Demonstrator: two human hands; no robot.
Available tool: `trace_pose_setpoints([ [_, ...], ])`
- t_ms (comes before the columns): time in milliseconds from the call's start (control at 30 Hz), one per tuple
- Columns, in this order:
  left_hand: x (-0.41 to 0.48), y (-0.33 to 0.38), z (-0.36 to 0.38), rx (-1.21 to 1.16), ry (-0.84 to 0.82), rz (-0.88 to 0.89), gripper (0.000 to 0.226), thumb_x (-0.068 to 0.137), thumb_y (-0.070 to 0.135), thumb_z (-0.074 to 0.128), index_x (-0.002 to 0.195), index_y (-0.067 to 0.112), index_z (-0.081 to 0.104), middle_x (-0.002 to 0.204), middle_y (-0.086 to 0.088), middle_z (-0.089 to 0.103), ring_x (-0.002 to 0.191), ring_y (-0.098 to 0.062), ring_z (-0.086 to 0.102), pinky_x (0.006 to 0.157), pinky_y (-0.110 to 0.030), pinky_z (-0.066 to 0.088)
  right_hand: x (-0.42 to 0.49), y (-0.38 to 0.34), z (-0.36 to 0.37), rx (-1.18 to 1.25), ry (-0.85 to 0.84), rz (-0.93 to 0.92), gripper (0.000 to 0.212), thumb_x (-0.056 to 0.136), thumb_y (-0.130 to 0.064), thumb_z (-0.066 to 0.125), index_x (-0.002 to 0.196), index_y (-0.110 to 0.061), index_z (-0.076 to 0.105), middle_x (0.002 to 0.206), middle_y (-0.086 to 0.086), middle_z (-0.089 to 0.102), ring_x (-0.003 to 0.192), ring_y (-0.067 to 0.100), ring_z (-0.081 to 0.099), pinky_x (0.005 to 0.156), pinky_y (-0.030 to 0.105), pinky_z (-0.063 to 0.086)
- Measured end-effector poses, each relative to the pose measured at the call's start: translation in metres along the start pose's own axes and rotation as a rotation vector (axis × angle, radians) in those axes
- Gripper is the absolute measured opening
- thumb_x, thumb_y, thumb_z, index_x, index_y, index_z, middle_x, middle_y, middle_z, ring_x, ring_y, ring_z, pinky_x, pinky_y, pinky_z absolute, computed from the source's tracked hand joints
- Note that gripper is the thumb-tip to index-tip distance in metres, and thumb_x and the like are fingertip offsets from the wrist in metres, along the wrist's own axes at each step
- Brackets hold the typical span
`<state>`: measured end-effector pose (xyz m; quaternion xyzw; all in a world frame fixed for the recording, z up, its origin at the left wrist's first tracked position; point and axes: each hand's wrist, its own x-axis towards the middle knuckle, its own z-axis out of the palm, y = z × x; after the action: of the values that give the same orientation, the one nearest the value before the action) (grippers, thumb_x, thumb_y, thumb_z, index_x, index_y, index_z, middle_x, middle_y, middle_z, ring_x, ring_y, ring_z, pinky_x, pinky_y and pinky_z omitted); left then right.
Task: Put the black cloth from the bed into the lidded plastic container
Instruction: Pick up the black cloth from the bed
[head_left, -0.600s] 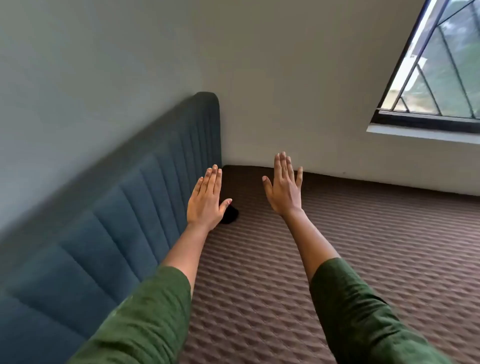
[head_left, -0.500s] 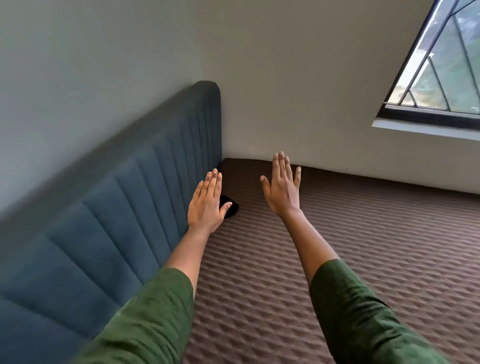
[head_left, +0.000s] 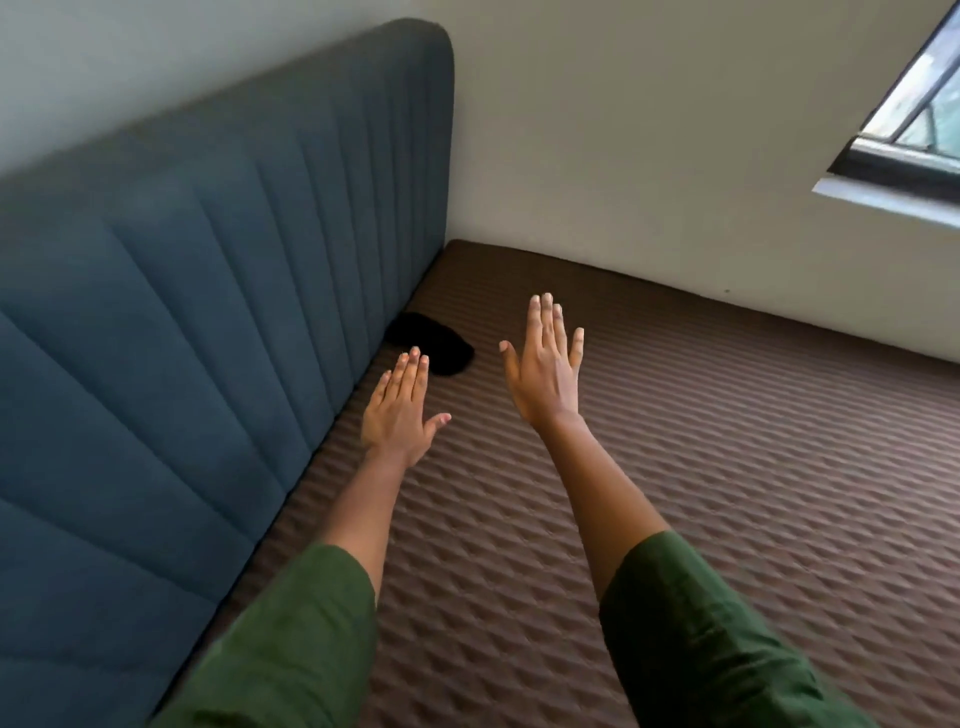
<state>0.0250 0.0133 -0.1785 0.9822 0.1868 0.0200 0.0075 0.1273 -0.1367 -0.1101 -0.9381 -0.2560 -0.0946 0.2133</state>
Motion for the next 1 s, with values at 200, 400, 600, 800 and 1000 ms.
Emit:
trace_pose_setpoints([
  [200, 0.003, -0.001, 0.062, 0.045, -0.034, 0.009, 0.086, 0.090, 0.062, 0.022, 0.147, 0.008, -0.014, 0.158, -0.006, -0.015, 0.147, -0.018, -0.009, 0.120, -0.033, 0.000, -0.012, 0.028, 0.053, -0.117, -0.098, -0.061, 0.067, 0.098, -0.039, 0.033, 0.151, -0.011, 0.004, 0.161, 0.008, 0.004, 0.148, 0.021, 0.000, 0.118, 0.047, -0.003],
  [400, 0.024, 0.000, 0.112, -0.005, -0.036, -0.061, 0.086, 0.090, 0.062, 0.021, 0.147, 0.007, -0.012, 0.158, -0.008, -0.013, 0.147, -0.019, -0.009, 0.121, -0.034, 0.001, -0.022, 0.046, 0.115, -0.188, -0.217, -0.172, 0.067, 0.098, -0.039, 0.032, 0.151, -0.011, 0.002, 0.161, 0.006, -0.001, 0.148, 0.020, -0.004, 0.119, 0.046, -0.003],
  [600, 0.027, 0.001, 0.173, -0.106, -0.069, -0.130, 0.085, 0.086, 0.067, 0.012, 0.149, 0.014, -0.008, 0.160, -0.005, -0.005, 0.147, -0.019, -0.003, 0.121, -0.037, 0.005, -0.007, 0.063, 0.167, -0.178, -0.222, -0.180, 0.065, 0.098, -0.038, 0.034, 0.151, -0.011, 0.009, 0.161, 0.009, 0.005, 0.148, 0.022, 0.000, 0.120, 0.046, -0.001],
  [800, 0.027, -0.002, 0.191, -0.105, 0.047, -0.153, 0.082, 0.085, 0.066, 0.004, 0.150, 0.017, 0.001, 0.160, -0.006, 0.008, 0.147, -0.020, 0.008, 0.120, -0.040, 0.011, 0.013, 0.050, 0.210, -0.066, -0.178, -0.135, 0.054, 0.093, -0.026, 0.048, 0.142, -0.008, 0.032, 0.143, 0.014, 0.044, 0.131, 0.030, 0.039, 0.109, 0.042, 0.033],
  [1000, 0.027, -0.003, 0.194, -0.106, 0.043, -0.156, 0.081, 0.085, 0.065, 0.007, 0.150, 0.017, 0.000, 0.160, -0.005, 0.004, 0.147, -0.019, 0.005, 0.120, -0.040, 0.009, 0.055, 0.021, 0.229, 0.401, -0.203, 0.292, 0.049, 0.089, 0.004, 0.044, 0.135, -0.009, 0.033, 0.124, 0.020, 0.052, 0.109, 0.031, 0.054, 0.090, 0.042, 0.053],
])
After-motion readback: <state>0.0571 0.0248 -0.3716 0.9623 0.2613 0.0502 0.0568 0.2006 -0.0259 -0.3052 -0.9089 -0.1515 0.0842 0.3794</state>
